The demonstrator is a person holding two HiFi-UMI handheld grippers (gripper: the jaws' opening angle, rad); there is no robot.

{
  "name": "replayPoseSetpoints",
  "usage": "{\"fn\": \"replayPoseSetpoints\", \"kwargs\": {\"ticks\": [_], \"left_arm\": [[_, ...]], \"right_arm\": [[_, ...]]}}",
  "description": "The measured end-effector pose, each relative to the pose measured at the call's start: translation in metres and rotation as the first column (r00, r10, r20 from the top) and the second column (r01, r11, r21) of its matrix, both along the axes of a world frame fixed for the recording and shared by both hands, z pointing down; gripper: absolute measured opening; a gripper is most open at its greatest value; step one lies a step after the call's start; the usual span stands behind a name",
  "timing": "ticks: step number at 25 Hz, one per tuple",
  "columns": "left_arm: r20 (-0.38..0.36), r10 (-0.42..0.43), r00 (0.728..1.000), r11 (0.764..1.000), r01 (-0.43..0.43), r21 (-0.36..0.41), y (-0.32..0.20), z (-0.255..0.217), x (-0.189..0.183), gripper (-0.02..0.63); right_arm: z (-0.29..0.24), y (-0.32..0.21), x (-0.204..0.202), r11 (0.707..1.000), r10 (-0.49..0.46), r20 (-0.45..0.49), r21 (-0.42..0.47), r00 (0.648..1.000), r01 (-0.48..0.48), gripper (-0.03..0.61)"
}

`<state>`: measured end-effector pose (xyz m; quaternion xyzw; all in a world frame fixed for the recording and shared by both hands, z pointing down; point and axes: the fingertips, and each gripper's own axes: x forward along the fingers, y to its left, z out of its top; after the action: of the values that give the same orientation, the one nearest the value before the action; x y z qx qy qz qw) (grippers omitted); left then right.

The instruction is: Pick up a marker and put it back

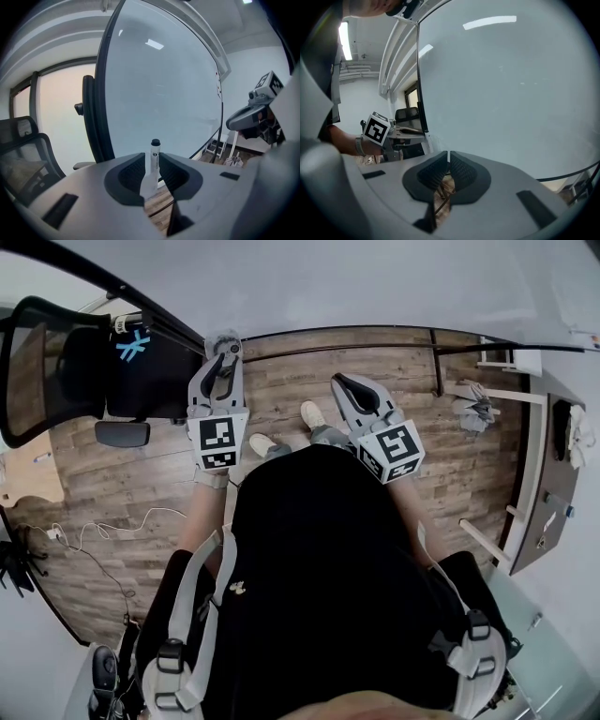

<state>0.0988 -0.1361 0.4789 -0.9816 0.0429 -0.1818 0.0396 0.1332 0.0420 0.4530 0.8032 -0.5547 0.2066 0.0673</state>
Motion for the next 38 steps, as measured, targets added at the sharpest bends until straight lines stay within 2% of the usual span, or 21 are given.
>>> {"fn": "replayPoseSetpoints", "kwargs": {"ticks": [13,24,33,38], "left_arm": [[-0.037,-0.156,0.987,0.988,0.156,-0.003,-0.022,-0.019,-0.037,0.086],[-0.078,-0.301,0.950,0.953,0.301,-0.011,-0.036,-0.036,-0.086,0.084],[-0.089,-0.422,0.902,0.907,0.421,-0.031,-0.045,-0.038,-0.133,0.084],[-0.094,-0.484,0.870,0.875,0.482,-0.043,-0.048,-0.039,-0.160,0.084]], "right_arm": [[-0.008,-0.040,-0.008,0.985,-0.170,-0.012,0.024,0.985,0.170,0.026],[-0.019,-0.076,-0.032,0.939,-0.338,-0.036,0.053,0.941,0.339,0.026],[-0.019,-0.113,-0.065,0.864,-0.499,-0.031,0.066,0.866,0.500,0.027],[-0.018,-0.133,-0.087,0.811,-0.580,-0.026,0.075,0.814,0.580,0.026]]}}
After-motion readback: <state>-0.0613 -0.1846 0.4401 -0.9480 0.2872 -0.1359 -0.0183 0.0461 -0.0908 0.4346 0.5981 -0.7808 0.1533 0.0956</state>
